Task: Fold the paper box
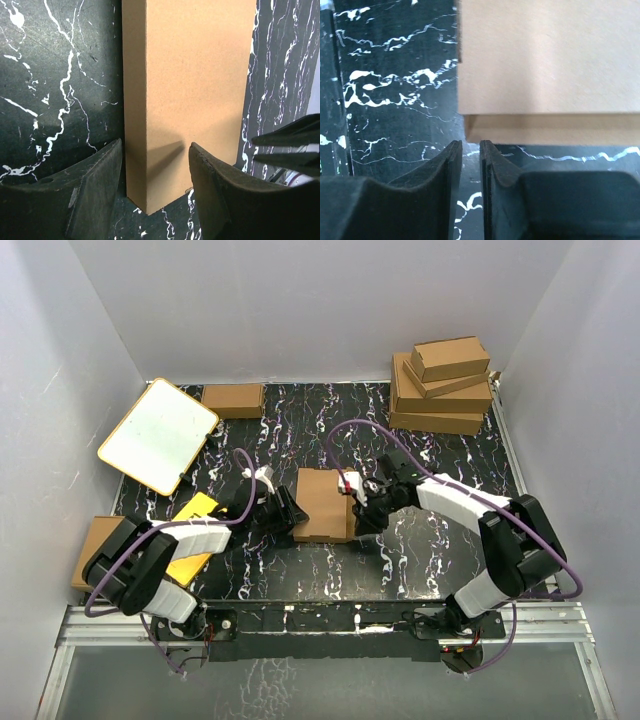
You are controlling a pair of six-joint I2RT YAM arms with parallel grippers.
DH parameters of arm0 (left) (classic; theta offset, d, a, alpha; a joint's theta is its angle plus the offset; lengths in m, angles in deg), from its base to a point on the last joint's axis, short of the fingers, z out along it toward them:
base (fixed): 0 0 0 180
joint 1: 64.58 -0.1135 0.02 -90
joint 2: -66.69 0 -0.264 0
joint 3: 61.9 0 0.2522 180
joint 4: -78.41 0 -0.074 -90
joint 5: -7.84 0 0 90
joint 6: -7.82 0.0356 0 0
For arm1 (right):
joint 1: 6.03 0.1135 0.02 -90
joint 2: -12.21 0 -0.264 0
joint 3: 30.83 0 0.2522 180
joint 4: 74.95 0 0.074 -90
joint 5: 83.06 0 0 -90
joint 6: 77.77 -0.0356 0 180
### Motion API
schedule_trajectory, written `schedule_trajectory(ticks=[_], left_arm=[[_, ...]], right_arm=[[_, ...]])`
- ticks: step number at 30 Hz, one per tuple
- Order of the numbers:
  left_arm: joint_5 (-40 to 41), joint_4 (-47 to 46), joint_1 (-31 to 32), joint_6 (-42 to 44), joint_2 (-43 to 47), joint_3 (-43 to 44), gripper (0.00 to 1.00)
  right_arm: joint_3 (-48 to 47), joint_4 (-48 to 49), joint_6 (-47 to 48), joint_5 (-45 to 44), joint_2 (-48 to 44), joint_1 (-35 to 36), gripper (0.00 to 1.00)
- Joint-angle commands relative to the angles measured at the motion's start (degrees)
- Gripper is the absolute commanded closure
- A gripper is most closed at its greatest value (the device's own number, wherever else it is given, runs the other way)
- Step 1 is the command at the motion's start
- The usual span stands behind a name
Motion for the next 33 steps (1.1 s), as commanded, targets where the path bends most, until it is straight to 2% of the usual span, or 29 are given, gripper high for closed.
schedule_trajectory(ticks=[1,5,11,21,33], left_arm=[[0.11,5.59,-0.37,1.70,2.53,-0.62,0.45],[-0.32,6.11,-0.64,2.46,3.19,0.13,0.45],[-1.15,5.97,-0.75,3.35,1.66,1.32,0.45],[-2.59,4.92,-0.84,3.88,-0.82,2.43,0.45],[-3.51,4.73,-0.88,4.36,-2.08,3.49,0.45]], right_arm=[[-1.85,5.13,-3.54,-0.38,-2.66,-4.29,0.78],[-1.49,7.30,-7.90,-2.01,-1.35,-7.87,0.86],[-1.98,7.73,-14.03,-1.66,3.82,-8.69,0.90],[-0.44,11.93,-23.73,3.09,6.67,-8.68,0.92],[-0.45,13.22,-27.88,5.92,8.00,-8.35,0.91]])
